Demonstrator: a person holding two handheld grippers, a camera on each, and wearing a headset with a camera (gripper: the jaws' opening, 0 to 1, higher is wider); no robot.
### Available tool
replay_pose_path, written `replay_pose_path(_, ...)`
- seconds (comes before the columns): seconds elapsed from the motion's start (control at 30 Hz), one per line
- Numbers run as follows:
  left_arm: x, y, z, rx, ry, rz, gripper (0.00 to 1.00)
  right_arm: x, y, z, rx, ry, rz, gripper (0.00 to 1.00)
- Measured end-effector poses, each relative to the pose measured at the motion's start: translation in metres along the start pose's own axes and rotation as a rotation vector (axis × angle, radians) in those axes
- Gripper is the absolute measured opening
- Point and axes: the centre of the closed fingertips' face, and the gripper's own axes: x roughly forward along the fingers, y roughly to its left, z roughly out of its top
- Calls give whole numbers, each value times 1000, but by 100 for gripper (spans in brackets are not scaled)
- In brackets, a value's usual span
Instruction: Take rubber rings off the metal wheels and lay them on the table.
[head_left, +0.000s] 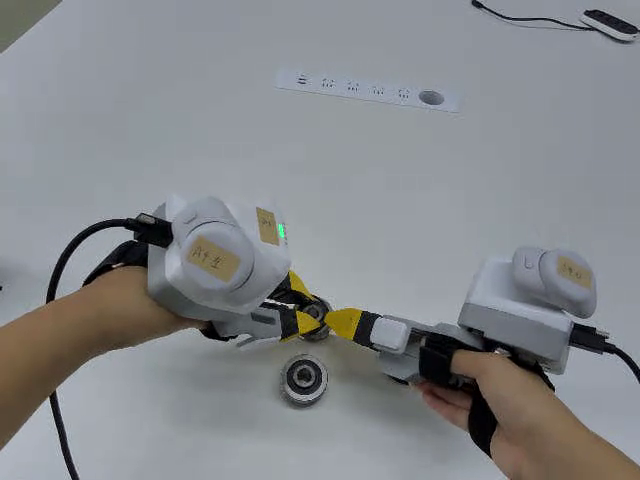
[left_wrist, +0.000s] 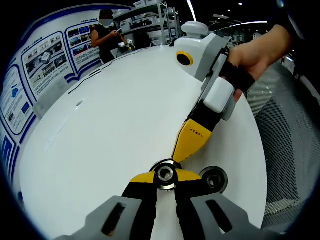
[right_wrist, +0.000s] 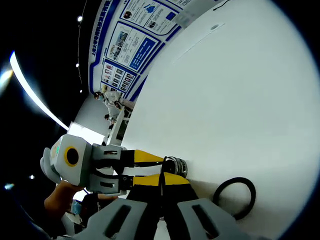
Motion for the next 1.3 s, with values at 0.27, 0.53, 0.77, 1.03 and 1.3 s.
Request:
replay_pose_path(0.27, -4, 1, -2, -27, 4, 1, 14, 2, 0, 1, 2, -2, -9, 1)
replay_pose_path(0.53, -20, 6, -2, -100, -32, 42, 21, 5, 9, 2, 20, -7, 18, 1)
replay_pose_path(0.77, -40, 15, 9, -202, -119, 101, 23, 2, 25, 10, 31, -33, 72, 1)
replay_pose_path(1.03, -55, 17, 19, -234, -184, 137, 28, -29, 8, 27, 84, -119, 45, 1)
replay_pose_path(1.3, -60, 12, 19, -241, -210, 148, 32, -67, -26, 21, 139, -156, -29, 1)
